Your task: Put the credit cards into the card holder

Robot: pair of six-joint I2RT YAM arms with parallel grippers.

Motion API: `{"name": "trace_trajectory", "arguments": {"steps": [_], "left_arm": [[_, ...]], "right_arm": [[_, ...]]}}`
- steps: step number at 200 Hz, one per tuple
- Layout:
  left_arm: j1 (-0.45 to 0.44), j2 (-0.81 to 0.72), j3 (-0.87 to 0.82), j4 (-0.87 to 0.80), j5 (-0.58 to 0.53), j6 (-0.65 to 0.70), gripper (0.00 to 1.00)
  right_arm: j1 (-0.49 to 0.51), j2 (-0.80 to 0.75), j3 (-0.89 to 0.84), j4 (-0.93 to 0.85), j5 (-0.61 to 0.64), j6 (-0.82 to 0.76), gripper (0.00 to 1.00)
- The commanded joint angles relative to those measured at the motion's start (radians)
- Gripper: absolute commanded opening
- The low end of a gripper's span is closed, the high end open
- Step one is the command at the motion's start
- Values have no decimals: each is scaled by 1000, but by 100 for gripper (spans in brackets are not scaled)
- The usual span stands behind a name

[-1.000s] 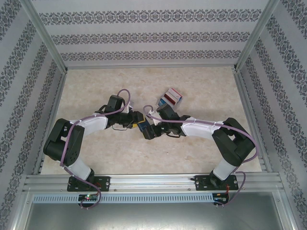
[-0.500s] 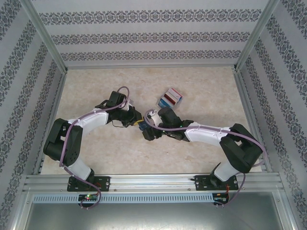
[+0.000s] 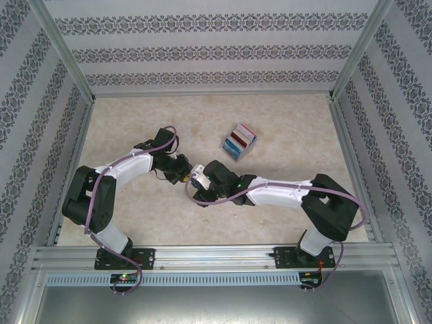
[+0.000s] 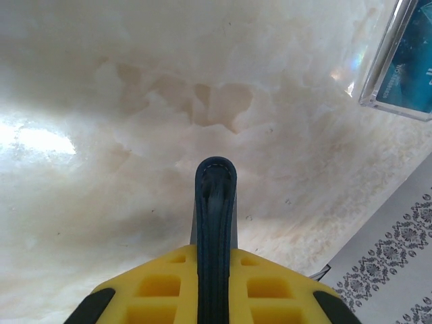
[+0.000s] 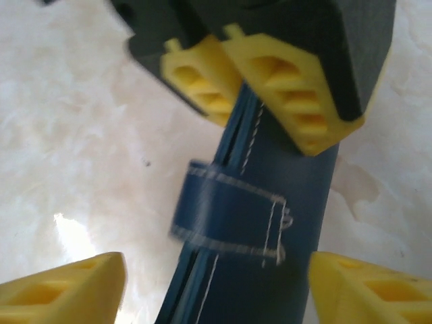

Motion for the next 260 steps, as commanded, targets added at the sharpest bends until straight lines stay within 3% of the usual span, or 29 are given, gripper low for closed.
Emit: {"name": "trace_trajectory", "arguments": {"steps": [1,29,57,74,103,128,145,172,197,235,260], "left_arm": [[-4,12,24,-44,1,-32,0],[-3,15,27,-34,35,-34,1],[19,-16,45,-59,19,20,27],[48,-52,28,-33,24,41,54],[82,-116,-1,-30,6,134,74],[83,-159,-71,42,-9,158,77],[82,-167,-109,60,-21,149,77],[81,-202,-163,61,-69,159,77],[79,-223,-172,50,-70,229,76],[66,-177,-234,169,37,272,65],[28,-127,-252,235,48,263,56]], "right_arm": [[9,34,12,23,48,7,58],[7,36,6,41,67,69,33],[-48,26,-20,66,-51,183,14],[-108,10,-34,90,-191,297,15],[-219,47,-3,86,-501,481,22],[-251,141,-5,99,-645,539,21],[-256,202,-7,106,-674,579,30],[-258,189,-60,121,-632,602,45],[-269,123,-105,84,-585,573,51],[-274,101,-106,22,-551,517,51],[-272,124,-73,8,-541,500,44]]}}
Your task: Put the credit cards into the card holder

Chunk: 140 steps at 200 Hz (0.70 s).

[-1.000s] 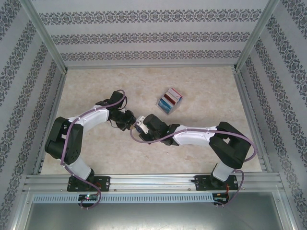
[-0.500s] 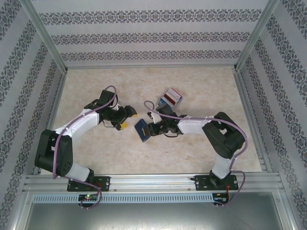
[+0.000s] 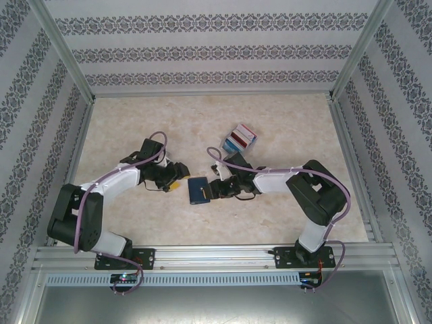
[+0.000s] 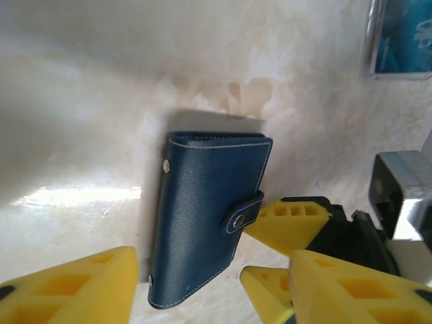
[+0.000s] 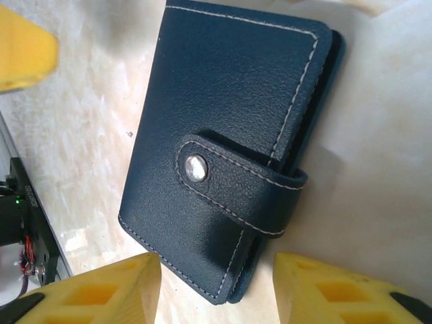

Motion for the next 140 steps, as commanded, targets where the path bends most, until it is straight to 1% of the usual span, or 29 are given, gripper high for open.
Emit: {"name": "trace_trajectory", "arguments": {"steps": [1,15,29,52,68,75,88,102,108,124,135,140], "left_arm": [[-37,44,-20,96,45,27,56],[-50,67,-13,101,41,32,54],[-60,97,1,100,44,51,55],[-71,159,29,54,59,74,55],[-78,173,13,75,48,70,55],[-78,182,6,94,56,62,51],[-80,206,3,124,87,41,37],[-88,227,-4,165,113,19,29],[-91,234,-3,171,113,20,25],[-92,238,9,161,122,24,10],[-92,220,17,140,118,27,7],[-92,206,17,134,111,27,7]], "right_arm": [[-6,7,26,-74,31,-40,44],[-5,20,54,-79,32,-33,42],[4,33,73,-83,29,-50,41],[6,54,97,-92,24,-47,37],[13,59,88,-74,23,-41,36],[17,60,85,-69,30,-44,35],[15,64,89,-68,31,-41,35],[18,70,90,-62,21,-35,34],[20,74,89,-57,21,-37,34],[20,78,89,-53,27,-40,34],[20,62,82,-53,30,-34,34],[22,52,73,-48,39,-32,36]]}}
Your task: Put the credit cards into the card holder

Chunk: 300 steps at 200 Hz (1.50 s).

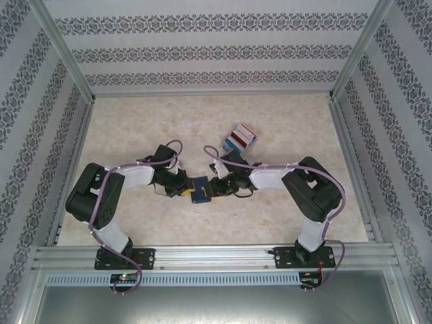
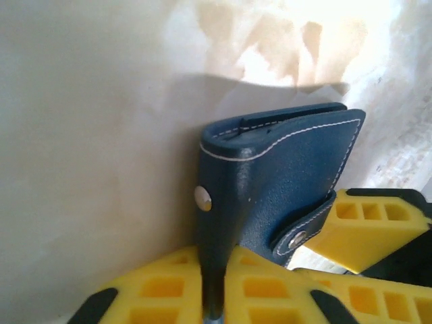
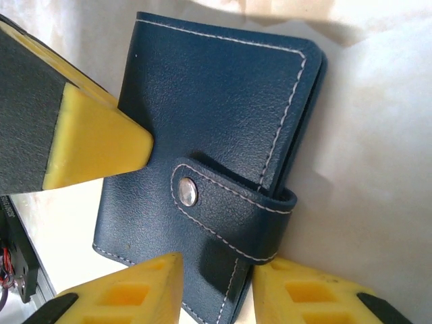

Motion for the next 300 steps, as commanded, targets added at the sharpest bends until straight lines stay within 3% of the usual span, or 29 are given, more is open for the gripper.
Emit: {"name": "trace_trajectory", "arguments": {"steps": [1,18,61,140,172,207,227,268,283,290,300], "left_arm": [[-25,-7,11,32,38,2,7],[-25,-49,23,-25,0,18,1],[-30,-77,66,-78,34,16,0],[-29,-102,80,-42,113,-16,0],[-30,-106,80,-39,108,-22,0],[-30,-83,81,-38,98,-22,0],[-29,-74,69,-42,73,-14,0],[-30,-63,54,-63,23,18,0],[-28,-41,62,-110,-14,52,0],[-28,-30,61,-113,-17,69,8],[-28,-13,60,-114,-20,87,29]], "right_arm": [[20,-3,-3,25,12,-6,36],[27,-67,-43,17,115,-12,45],[95,-206,19,-161,412,-89,47],[126,-52,128,-151,457,-10,47],[127,-63,133,-200,536,-3,36],[104,-77,108,-207,525,15,7],[100,-105,68,-175,523,17,0],[55,-178,-26,-127,510,48,0],[13,-189,-59,-103,442,63,0],[-7,-193,-80,-75,392,73,0],[-22,-201,-113,-26,340,77,0]]}}
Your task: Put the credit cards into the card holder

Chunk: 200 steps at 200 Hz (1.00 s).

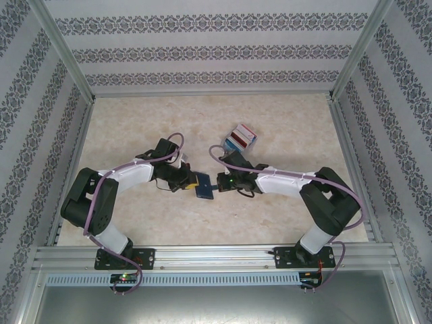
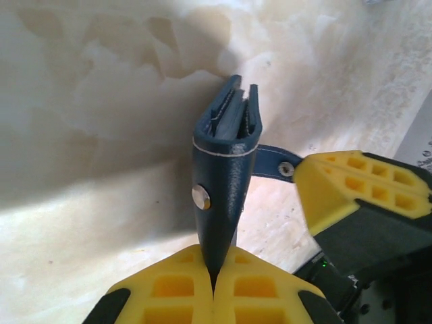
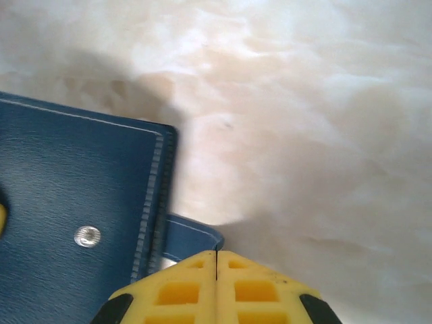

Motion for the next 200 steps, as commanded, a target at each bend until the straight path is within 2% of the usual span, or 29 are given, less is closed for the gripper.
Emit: {"name": "trace_trajectory", "arguments": {"steps": [1,8,14,42,89,109,152,163,200], "left_arm": [[-6,43,-10,-51,-42,69,32],[-6,55,-8,-58,-46,83,46],[-7,63,-3,-63,-49,91,54],[-5,55,-3,-55,-46,106,68],[-5,37,0,-4,49,107,73],[-4,49,12,-38,45,128,74],[-4,53,7,-6,90,115,76],[-5,45,-1,20,111,102,85],[-4,39,1,45,153,100,88]], "right_arm": [[-39,-27,-71,77,-115,34,0],[-43,-33,-87,97,-135,27,0],[-45,-37,-93,103,-148,22,0],[-40,-92,-114,159,-225,12,0],[7,-240,-220,378,-234,45,0],[19,-239,-224,422,-254,54,0],[36,-235,-241,524,-288,88,0],[39,-246,-253,553,-288,99,0],[36,-257,-260,567,-287,87,0]]}}
